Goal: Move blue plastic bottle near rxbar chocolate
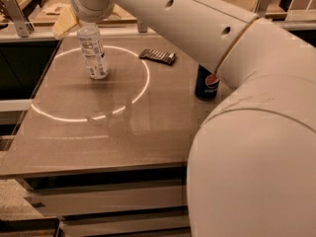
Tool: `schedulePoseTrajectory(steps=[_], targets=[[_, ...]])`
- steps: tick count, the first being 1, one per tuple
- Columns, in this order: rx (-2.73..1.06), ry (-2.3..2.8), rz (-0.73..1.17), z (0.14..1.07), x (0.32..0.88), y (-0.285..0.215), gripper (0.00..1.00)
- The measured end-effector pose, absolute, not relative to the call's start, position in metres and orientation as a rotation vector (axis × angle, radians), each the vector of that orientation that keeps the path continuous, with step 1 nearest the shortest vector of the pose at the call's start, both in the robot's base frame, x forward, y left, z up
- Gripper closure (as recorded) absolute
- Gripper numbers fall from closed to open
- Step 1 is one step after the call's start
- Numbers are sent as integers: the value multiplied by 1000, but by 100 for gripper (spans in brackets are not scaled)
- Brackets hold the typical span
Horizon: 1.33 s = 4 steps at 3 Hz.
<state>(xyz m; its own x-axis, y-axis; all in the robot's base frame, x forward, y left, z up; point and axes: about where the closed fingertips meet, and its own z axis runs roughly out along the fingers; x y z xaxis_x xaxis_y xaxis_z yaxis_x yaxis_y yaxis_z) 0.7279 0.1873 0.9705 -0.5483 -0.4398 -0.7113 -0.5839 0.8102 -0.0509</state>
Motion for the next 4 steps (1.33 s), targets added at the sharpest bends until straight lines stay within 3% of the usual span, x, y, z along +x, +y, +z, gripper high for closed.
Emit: schedulePoseTrajectory(steps=[1,4], targets=[[-750,2269,240,959,723,191,0],[-838,2279,249,947,698,185,65]])
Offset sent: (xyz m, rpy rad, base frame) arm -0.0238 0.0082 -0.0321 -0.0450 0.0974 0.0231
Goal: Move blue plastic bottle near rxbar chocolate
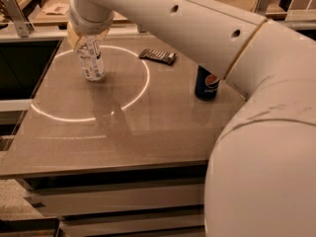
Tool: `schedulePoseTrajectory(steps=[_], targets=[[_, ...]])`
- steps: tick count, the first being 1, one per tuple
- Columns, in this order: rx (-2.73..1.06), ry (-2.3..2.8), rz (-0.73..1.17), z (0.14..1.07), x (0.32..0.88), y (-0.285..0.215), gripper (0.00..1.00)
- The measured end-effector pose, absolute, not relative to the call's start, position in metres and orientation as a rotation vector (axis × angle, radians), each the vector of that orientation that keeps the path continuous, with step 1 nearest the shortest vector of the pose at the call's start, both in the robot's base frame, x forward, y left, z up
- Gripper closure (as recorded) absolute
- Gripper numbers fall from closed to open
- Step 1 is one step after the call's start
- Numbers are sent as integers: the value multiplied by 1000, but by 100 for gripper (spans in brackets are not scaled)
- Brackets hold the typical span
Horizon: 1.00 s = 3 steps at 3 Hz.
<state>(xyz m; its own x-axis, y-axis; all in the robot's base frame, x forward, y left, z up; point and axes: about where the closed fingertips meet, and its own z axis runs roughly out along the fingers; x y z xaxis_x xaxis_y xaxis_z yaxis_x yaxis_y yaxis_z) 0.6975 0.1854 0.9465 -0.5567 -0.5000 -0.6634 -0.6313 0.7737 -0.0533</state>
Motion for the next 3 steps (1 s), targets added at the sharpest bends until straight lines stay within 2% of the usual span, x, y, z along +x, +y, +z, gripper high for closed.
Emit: schedulePoseTrajectory(steps=[1,2,3], targets=[[-829,2260,224,954,704,173,88],[-807,2246,210,962,716,150,100],[-755,2247,167,971,729,117,100]])
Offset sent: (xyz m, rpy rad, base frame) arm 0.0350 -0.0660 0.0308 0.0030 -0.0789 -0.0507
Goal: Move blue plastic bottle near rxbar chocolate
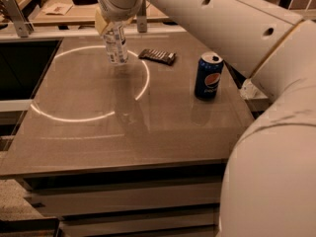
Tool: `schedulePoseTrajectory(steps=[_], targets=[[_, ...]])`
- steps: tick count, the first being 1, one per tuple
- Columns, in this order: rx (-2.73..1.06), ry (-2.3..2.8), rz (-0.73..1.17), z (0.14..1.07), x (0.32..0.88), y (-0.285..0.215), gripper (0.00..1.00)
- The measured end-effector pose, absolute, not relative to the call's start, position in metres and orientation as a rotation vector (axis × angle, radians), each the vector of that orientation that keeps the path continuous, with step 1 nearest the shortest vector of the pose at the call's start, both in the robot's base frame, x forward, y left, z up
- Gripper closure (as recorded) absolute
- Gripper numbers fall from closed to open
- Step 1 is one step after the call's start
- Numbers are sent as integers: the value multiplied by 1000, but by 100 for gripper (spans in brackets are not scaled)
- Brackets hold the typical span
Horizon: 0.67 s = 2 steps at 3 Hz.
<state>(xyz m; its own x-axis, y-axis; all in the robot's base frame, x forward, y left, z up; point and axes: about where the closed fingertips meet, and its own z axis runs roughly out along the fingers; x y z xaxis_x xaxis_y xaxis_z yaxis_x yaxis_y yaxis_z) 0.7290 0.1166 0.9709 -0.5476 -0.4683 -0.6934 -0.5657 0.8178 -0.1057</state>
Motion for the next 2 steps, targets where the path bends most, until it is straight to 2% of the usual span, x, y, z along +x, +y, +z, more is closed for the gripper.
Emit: schedulePoseTrajectory(steps=[2], targets=[[-619,2320,88,949,760,66,100]])
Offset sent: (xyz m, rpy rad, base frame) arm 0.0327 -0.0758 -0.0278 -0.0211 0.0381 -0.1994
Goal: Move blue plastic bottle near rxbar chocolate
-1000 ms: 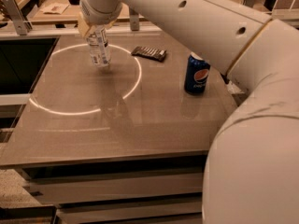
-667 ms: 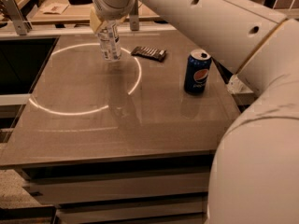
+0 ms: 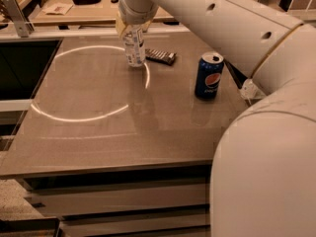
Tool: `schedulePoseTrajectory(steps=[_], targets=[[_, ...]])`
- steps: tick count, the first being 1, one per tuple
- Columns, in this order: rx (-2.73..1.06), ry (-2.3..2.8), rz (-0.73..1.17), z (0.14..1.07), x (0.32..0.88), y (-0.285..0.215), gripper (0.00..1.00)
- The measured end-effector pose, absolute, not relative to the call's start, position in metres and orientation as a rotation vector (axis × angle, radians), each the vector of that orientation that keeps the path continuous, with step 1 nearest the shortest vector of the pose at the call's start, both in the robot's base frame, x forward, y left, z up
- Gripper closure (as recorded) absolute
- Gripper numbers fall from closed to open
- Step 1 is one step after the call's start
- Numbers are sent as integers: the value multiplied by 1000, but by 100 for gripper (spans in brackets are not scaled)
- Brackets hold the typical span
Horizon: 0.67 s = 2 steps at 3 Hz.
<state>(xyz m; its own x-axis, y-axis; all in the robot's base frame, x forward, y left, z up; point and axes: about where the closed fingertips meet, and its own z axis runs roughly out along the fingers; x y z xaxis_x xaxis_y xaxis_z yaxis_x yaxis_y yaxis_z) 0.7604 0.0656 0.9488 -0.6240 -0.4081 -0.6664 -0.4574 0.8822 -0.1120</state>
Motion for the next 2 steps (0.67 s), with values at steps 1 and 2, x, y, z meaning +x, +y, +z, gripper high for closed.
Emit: schedulePoseTrajectory(steps=[1,2], targets=[[-624,2315,90,949,760,67,100],[-627,2318,90,948,760,68,81]])
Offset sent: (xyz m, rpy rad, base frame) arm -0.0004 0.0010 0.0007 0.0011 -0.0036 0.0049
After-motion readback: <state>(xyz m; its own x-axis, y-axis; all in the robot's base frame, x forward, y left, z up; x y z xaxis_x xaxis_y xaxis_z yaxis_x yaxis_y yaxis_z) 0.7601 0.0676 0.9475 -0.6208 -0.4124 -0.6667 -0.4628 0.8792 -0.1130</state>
